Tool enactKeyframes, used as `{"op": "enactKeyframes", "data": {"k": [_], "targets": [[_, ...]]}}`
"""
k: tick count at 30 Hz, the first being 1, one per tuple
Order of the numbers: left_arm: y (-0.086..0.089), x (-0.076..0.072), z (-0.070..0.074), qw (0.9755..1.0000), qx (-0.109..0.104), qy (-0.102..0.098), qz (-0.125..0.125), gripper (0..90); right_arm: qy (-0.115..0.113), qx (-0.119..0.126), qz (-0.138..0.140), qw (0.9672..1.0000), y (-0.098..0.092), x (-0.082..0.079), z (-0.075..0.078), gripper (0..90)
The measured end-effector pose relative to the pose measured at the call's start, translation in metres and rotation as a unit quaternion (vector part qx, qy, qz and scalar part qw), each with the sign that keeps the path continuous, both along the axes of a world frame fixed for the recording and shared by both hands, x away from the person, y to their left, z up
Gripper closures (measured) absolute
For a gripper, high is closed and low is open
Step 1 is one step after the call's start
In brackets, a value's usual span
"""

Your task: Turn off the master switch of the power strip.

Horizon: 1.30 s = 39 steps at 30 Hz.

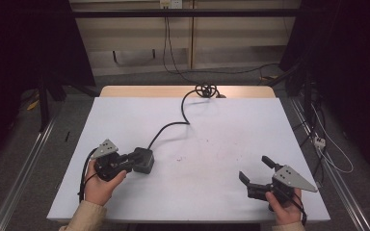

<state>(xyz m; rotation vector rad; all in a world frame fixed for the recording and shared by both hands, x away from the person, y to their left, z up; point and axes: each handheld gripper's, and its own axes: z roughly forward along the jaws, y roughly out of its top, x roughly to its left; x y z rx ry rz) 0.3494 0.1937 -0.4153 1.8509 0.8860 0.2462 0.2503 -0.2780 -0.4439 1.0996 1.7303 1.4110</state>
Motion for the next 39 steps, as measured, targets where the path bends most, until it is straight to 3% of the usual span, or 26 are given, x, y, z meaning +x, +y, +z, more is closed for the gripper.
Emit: {"op": "enactKeyframes", "data": {"k": [15,28,39], "targets": [[-0.0005,-0.0015,0.0005,0.9998,-0.006,0.009,-0.014,54.0,-0.001,0.003,-0.002,1.0,0.0002,0.0009,0.0004,2.6],[0.0007,-0.0043,0.0005,0.9992,-0.013,0.002,-0.037,36.2,0.0,0.004,0.0,1.0,0.001,0.0017,0.0004,2.6],[0.0012,-0.0048,0.0011,0.9982,-0.028,-0.005,-0.053,30.0,0.0,0.004,-0.004,1.0,-0.0015,-0.0001,0.0002,2.6]]}}
